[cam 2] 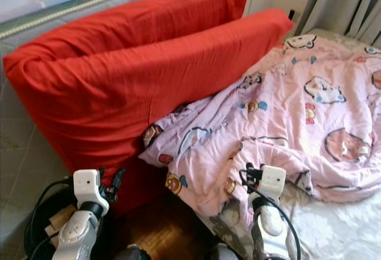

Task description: Clean up the room

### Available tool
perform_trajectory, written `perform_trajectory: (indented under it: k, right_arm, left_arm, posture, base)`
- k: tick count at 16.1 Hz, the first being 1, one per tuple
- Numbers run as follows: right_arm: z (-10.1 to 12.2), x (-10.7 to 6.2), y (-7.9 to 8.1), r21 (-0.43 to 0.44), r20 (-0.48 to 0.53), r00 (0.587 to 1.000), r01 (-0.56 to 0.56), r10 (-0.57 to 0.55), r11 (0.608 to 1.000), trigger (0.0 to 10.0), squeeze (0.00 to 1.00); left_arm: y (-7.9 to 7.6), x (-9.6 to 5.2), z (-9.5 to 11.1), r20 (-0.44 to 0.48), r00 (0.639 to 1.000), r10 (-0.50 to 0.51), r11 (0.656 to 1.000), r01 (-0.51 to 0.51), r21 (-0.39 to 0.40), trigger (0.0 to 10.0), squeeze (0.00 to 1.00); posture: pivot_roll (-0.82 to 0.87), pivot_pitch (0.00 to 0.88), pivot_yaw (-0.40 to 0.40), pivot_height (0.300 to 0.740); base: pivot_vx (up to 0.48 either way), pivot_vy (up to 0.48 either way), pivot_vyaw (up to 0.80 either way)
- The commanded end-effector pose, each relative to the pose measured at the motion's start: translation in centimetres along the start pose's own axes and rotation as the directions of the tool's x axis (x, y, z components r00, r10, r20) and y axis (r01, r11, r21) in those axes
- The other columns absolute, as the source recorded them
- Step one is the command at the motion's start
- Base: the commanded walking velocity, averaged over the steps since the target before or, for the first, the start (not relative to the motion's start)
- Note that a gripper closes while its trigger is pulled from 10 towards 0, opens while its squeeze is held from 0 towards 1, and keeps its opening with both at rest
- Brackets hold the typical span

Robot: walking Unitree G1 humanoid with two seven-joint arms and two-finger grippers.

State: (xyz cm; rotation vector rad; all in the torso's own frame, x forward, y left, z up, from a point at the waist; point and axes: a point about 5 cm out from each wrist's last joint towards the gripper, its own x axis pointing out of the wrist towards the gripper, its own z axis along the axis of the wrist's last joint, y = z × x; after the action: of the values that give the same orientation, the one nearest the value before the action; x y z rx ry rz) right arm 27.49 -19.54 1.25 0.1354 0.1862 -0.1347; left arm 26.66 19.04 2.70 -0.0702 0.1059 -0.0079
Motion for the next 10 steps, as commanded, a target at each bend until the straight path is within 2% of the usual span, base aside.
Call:
perform_trajectory:
  k: [1,3,10]
  right_arm:
    - [0.09,0.14,-0.12,0.002,-0.009,1.000,0.007,-0.007,1.000,10.0,0.00]
    - [0.30,0.16,0.00,0.015,0.017,1.000,-0.006,0.005,1.000,10.0,0.00]
    - [-0.19,0.31,0.80,0.025,-0.021,1.000,-0.020,0.021,0.999,10.0,0.00]
  left_arm:
    - [0.17,-0.15,-0.06,-0.011,1.000,0.002,1.000,-0.002,0.001,10.0,0.00]
    - [0.25,-0.21,-0.02,-0.011,1.000,0.000,1.000,0.000,0.001,10.0,0.00]
    - [0.22,0.07,0.26,-0.010,1.000,-0.009,1.000,0.009,0.004,10.0,0.00]
  posture:
    - [0.05,0.163,-0.012,0.672]
    - [0.05,0.165,-0.011,0.647]
    - [0.06,0.175,-0.008,0.647]
  base:
    - [0.000,0.000,0.00]
    - [0.000,0.000,0.00]
    - [0.000,0.000,0.00]
